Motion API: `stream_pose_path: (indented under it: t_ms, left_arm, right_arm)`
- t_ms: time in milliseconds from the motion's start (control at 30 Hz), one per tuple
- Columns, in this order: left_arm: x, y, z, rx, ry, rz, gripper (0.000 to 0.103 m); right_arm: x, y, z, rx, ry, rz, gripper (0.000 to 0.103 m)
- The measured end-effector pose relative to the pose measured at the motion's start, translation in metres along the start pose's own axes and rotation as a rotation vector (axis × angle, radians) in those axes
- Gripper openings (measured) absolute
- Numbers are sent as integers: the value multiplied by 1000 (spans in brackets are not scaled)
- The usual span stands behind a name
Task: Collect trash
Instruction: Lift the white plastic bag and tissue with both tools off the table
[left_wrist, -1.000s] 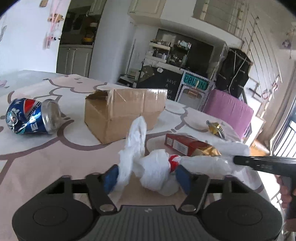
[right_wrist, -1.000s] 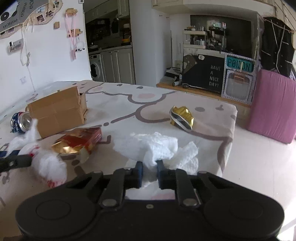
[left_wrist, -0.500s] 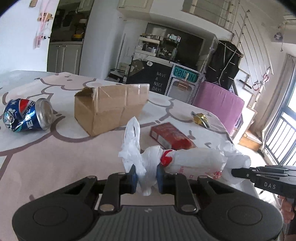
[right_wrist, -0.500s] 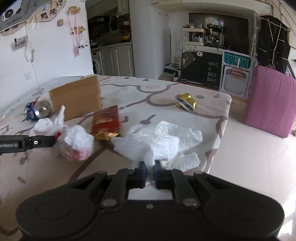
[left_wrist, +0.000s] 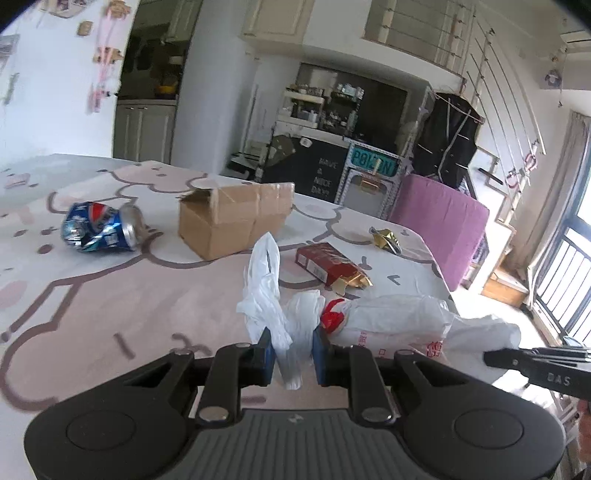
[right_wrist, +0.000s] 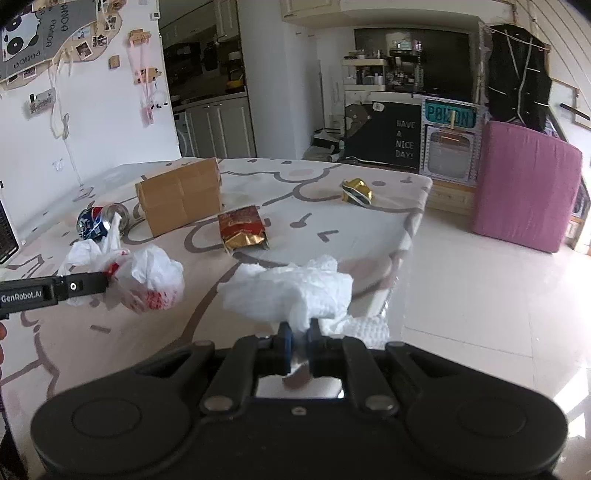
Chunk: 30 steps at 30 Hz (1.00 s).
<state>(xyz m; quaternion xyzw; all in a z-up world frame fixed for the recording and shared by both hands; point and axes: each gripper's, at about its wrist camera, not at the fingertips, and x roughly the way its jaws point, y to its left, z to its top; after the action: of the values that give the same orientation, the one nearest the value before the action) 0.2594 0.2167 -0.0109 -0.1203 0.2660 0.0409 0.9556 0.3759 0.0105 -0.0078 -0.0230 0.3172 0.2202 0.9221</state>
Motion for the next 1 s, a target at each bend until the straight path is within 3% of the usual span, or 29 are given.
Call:
stream_pose_path:
  t_ms: [233,700,1000]
  left_arm:
    - [-41,-5,-13,-15,-21,41,22]
    - [-99,-35,-32,71,-35,110,22]
    - [-122,-63,-35,116,-60,82,22]
  right_arm:
    - [-39,5,-19,28,-6,-13,8]
    - [-103,16,-41,50,-43,-37,8]
    - [-138,15,-52,65,-91,-54,8]
